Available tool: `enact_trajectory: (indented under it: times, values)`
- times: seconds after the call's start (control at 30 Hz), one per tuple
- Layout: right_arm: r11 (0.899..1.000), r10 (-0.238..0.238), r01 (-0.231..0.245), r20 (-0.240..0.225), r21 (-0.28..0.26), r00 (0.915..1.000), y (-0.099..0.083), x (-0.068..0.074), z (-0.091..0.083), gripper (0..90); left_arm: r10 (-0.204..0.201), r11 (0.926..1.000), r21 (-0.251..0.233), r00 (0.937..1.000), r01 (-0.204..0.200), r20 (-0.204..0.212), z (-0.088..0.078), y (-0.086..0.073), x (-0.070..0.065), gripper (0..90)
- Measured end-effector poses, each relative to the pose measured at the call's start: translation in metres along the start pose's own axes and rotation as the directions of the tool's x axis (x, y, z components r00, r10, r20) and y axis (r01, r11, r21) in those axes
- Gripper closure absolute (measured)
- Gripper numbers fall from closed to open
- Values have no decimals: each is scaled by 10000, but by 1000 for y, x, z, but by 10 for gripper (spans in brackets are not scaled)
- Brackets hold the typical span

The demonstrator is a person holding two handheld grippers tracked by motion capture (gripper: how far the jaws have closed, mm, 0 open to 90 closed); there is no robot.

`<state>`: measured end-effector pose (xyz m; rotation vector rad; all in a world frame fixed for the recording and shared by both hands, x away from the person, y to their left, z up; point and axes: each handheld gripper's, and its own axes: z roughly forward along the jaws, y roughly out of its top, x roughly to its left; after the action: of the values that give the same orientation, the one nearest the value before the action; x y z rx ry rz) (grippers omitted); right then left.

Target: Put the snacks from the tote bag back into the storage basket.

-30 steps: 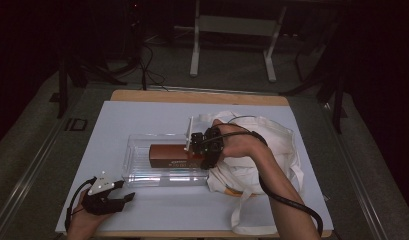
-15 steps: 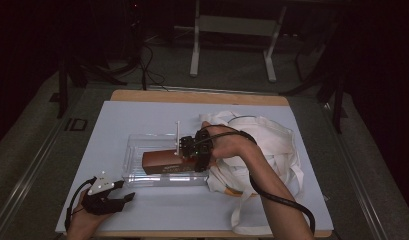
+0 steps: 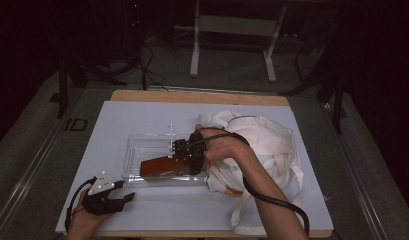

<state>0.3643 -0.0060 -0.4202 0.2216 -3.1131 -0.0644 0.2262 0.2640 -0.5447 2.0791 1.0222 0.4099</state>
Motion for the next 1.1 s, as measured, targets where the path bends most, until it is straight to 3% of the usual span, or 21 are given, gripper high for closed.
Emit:
enact_trajectory:
  times: [0.27, 0.6, 0.9, 1.1]
  values:
    - [10000, -18, 15, -263, -87, 9997, 5, 0, 4, 375, -7, 10000, -5, 10000, 7, -5, 0, 0, 0, 377]
    - [9993, 377, -381, -897, -30, 9953, 4, 0, 8, 224, 2, 10000, 2, 10000, -2, 1, 0, 0, 0, 373]
    - [9987, 492, -478, -873, 190, 9950, -4, 0, 17, 197, -6, 10000, 1, 10000, 6, -9, 0, 0, 0, 373]
    - [9981, 540, -561, -775, -258, 9955, -10, 2, 10, 191, -9, 10000, 1, 10000, 9, -5, 0, 0, 0, 371]
